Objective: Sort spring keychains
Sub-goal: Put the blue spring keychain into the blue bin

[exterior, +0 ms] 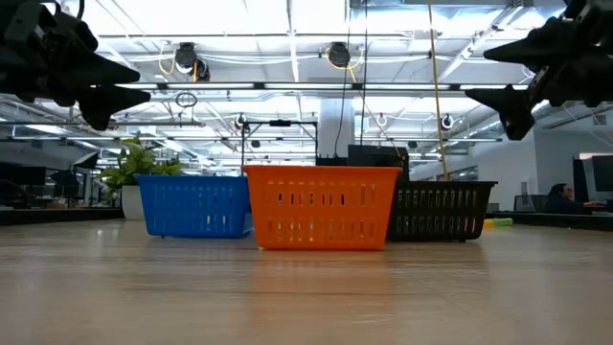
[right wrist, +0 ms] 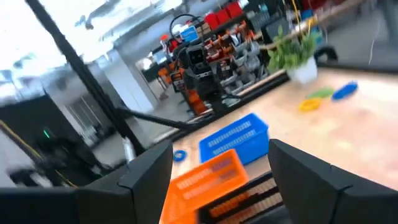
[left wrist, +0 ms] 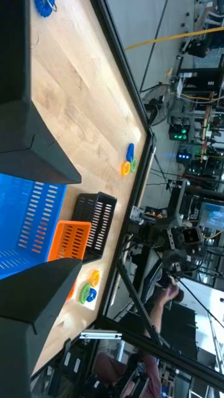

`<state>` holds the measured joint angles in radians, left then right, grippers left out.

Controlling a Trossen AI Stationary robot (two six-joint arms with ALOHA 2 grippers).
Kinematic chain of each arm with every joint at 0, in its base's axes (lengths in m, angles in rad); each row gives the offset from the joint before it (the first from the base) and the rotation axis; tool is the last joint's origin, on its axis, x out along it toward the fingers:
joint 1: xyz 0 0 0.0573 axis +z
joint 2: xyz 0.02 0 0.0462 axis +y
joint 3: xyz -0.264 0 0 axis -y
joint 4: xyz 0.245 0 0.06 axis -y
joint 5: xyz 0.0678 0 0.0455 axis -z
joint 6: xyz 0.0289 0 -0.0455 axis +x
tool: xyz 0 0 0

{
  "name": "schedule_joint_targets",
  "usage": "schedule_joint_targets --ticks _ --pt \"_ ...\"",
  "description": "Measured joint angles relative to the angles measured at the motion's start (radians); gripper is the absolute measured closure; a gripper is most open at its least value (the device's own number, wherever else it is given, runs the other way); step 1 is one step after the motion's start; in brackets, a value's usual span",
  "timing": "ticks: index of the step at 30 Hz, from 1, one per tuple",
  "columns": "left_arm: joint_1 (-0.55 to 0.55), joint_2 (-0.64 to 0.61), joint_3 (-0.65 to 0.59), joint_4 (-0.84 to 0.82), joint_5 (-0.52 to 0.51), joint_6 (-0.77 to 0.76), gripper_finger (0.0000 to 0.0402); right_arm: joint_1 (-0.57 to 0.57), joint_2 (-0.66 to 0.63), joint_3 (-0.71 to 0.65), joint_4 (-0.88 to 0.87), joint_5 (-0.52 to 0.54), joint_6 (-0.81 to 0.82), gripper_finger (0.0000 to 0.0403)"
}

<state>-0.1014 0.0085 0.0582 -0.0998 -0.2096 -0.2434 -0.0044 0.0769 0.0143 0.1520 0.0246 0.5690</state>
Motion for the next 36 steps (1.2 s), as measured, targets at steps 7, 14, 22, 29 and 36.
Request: schedule_joint_targets --ticks 7,14,22,29,36 --pt "0.0 0.0 0.0 0.0 0.0 0.0 0.0188 0.0 0.0 0.0 0.0 0.0 0.079 0.0151" --pt "0.0 0.0 0.0 0.0 0.0 0.0 0.0188 -0.001 0.0 0.0 0.0 0.059 -0.004 0.0151" --pt "0.0 0.0 0.0 0.0 0.0 0.0 0.0188 0.0 0.004 0.003 0.154 0.235 -0.043 0.0151" --pt "0.0 0.0 0.0 0.0 0.0 0.0 0.0188 -0.016 0.237 0.269 -0.196 0.458 -0.13 0.0156" --pt "0.0 0.0 0.0 0.004 0.0 0.0 0.0188 -0.191 0.711 0.652 -0.62 0.463 -0.098 0.0171"
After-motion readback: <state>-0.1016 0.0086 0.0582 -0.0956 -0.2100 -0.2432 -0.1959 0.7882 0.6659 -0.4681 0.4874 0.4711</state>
